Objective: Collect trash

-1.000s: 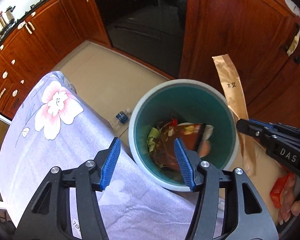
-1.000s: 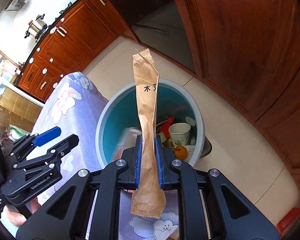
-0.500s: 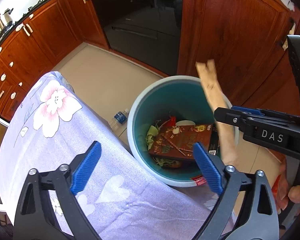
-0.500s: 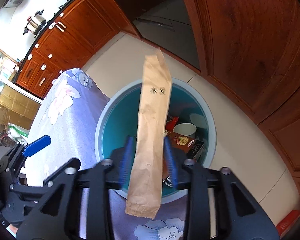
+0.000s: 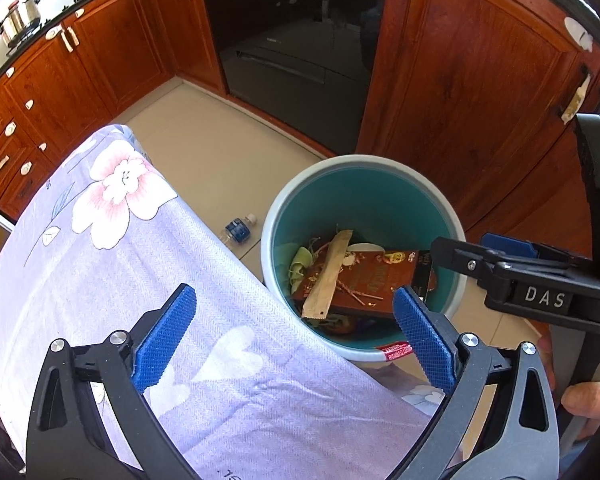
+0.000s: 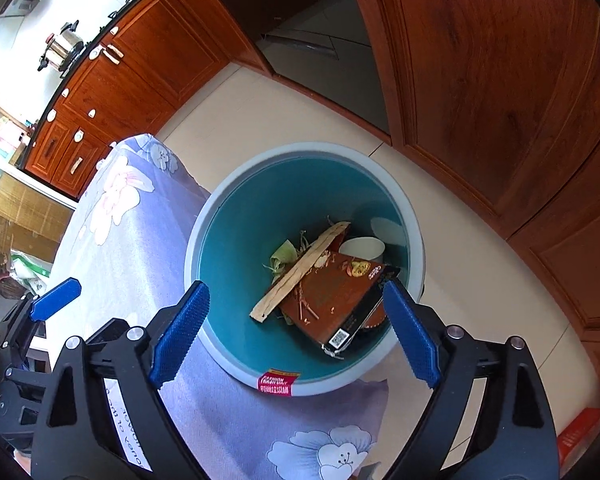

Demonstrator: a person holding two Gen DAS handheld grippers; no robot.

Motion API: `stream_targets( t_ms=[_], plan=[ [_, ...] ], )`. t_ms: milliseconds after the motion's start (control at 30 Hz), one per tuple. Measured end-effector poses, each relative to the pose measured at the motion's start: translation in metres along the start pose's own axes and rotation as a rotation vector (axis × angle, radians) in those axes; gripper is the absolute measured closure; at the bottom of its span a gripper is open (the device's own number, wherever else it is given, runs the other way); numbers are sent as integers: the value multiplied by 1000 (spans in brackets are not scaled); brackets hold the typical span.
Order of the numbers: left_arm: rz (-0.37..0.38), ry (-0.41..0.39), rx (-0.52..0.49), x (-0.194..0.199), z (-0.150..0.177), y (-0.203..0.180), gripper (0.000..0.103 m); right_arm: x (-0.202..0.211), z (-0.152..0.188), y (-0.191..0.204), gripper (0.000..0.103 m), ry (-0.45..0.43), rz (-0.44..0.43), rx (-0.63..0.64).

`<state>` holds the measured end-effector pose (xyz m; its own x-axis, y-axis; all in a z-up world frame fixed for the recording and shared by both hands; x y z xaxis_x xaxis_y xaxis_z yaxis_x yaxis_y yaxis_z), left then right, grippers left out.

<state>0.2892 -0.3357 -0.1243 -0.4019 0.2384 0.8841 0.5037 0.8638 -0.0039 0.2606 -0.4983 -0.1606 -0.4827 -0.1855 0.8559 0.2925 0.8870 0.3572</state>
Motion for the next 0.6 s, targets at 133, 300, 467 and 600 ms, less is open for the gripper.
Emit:
stream_targets(
  t_ms=[133, 300, 467, 600],
  plan=[
    [5, -10, 8, 13, 4, -2, 4, 11, 11, 6, 11, 3, 7, 36],
    [-6, -29, 22, 34, 12, -1, 4, 30, 22, 13, 8, -11, 25, 77],
    [-34, -40, 22, 56, 24, 2, 4, 52, 35, 22, 7, -11, 53, 125],
    [-34, -56, 36, 75, 37, 6, 4, 69, 50, 35, 7, -13, 86, 199]
  ],
)
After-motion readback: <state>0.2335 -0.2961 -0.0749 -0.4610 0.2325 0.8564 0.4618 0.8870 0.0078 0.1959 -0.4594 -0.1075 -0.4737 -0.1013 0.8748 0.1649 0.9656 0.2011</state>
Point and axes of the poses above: each gripper's, at about its wrist camera, not at the fingertips, and x roughly against the way its jaws point, y to its left, z to its underside, the point moved 7 cm from there along -x, roughly the way its jaws point, and after that the axes turned 1 degree about z, right-handed, at the moved point
